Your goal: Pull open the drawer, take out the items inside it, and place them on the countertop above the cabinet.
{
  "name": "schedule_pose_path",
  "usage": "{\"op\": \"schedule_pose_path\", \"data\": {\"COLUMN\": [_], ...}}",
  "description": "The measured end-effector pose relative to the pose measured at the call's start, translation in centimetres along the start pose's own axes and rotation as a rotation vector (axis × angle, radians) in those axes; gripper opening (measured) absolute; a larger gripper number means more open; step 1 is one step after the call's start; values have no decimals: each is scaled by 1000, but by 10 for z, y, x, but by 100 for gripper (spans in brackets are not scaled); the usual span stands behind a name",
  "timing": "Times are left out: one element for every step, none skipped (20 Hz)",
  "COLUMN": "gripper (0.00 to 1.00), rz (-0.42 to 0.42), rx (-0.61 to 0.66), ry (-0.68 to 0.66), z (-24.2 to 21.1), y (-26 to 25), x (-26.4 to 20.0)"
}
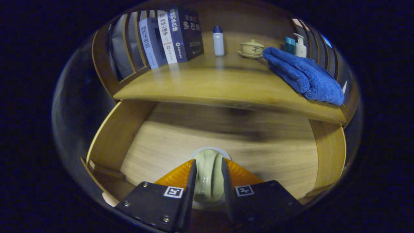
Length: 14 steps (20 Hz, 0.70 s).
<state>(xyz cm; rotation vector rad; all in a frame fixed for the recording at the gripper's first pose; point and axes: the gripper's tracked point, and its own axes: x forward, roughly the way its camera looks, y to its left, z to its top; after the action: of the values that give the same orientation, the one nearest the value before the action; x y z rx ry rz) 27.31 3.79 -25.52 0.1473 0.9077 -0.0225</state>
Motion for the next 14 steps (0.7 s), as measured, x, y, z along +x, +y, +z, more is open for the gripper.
{"op": "schedule_pose_path", "data": {"gripper": [44, 31, 18, 18, 18, 18, 18, 18, 18, 18, 18, 18, 18, 18], "rz": [11, 7, 14, 24, 32, 42, 54, 71, 88, 97, 96, 93, 91, 96], "rx": [11, 31, 34, 40, 48, 57, 67, 81, 95, 103, 104, 94, 85, 81], "ry": [-8, -20, -20, -30, -45, -66, -91, -116, -136, -151, -173, -198, -224, -248], "z": [0, 1, 1, 2, 4, 8, 13, 19, 24, 27, 33, 39, 45, 51], "y": [2, 2, 3, 3, 5, 7, 9, 11, 15, 16, 16, 16, 16, 18], "x": [4, 0, 3, 0, -1, -4, -8, -13, -19, -26, -33, -39, -47, -55]}}
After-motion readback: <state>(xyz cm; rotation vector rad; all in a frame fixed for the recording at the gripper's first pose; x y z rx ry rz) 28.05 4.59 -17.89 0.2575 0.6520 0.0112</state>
